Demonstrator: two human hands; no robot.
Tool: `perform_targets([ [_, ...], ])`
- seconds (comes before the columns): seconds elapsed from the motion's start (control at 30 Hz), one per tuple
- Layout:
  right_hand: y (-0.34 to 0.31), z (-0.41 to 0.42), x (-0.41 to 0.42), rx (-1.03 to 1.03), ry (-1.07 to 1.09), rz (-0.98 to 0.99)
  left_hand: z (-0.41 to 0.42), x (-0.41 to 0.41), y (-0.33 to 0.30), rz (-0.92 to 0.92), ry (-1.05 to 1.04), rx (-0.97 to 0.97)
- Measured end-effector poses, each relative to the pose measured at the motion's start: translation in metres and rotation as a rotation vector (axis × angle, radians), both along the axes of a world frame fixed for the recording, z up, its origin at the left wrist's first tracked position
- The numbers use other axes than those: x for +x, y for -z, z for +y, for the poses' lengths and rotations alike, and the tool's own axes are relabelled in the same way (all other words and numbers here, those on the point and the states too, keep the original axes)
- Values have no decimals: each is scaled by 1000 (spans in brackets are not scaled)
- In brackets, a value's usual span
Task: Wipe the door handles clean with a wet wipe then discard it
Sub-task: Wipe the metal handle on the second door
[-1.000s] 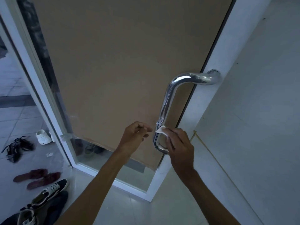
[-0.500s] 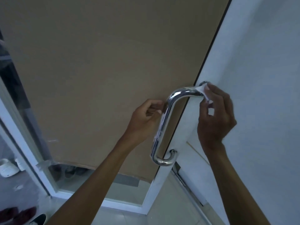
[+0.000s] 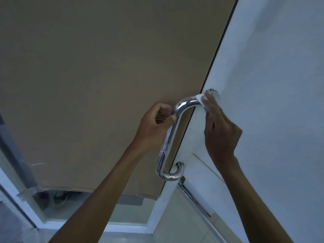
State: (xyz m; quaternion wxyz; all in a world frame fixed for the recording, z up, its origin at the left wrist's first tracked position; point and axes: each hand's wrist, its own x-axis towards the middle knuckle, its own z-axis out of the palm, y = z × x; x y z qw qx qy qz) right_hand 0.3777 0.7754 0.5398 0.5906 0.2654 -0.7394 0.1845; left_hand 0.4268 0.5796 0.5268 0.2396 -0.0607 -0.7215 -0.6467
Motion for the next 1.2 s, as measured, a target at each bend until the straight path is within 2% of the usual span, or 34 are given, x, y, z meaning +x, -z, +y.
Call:
perform_targets([
  [0.1, -9, -1, 0, -73, -6, -55, 0, -1, 1, 2, -4, 12],
  [0.27, -6, -5, 2, 211, -5, 41, -1, -2, 2, -7, -1, 43],
  [0.5, 2, -7, -2, 491, -47, 105, -2, 1, 2, -20, 64, 163],
  [0.67, -12, -2, -8, 362, -55, 54, -4, 1, 4, -48, 99, 193],
  [0.8, -1, -3, -6, 521, -46, 103, -3, 4, 1, -59, 102, 233],
  [0.93, -4, -2, -10, 507, -76, 90, -3, 4, 2, -65, 103, 261],
  [1.07, 11, -3, -10, 666, -109, 98, -6, 2, 4, -78, 102, 253],
  [1.2, 17, -2, -10, 597, -133, 88, -11, 3, 8, -97, 129, 226],
])
